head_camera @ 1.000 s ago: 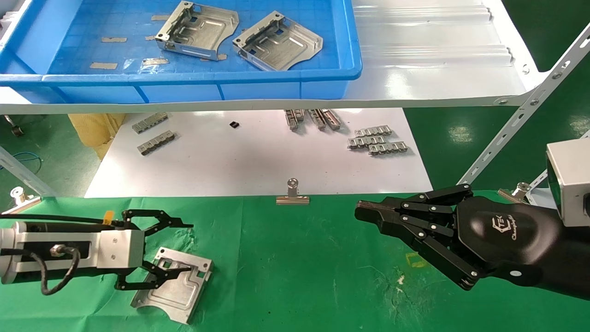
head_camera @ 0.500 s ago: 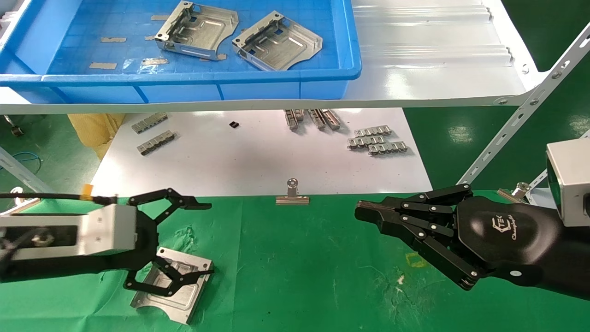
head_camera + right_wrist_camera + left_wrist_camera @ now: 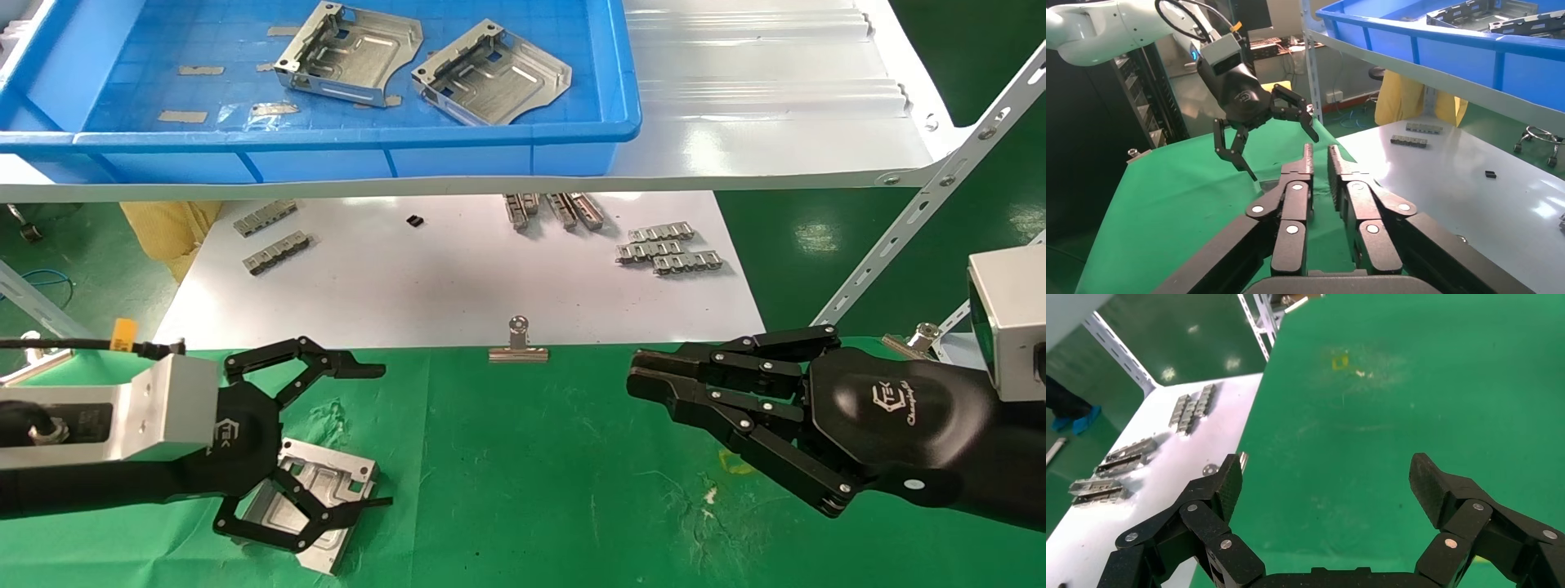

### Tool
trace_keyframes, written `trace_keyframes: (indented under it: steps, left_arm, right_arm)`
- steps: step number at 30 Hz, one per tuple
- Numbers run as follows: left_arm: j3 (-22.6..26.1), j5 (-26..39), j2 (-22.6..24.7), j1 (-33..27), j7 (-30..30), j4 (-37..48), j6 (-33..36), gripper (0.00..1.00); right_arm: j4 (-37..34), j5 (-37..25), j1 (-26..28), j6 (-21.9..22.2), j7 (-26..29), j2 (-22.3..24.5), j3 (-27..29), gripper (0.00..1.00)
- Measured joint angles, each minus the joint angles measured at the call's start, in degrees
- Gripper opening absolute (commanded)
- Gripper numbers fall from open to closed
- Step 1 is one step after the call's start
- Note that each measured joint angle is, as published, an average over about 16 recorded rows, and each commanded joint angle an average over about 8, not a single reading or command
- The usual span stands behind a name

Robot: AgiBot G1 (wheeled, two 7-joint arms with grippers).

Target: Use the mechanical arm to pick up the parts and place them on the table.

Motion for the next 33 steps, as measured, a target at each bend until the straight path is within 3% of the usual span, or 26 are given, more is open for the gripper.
trace_keyframes:
  steps: [33]
  left_arm:
    - [-11.9,-10.5,0.3,8.0,-11.3,-3.1,7.0,1.0]
  right_arm:
    - [0.0,0.0,0.0,0.0,0.0,0.0,0.0,1.0]
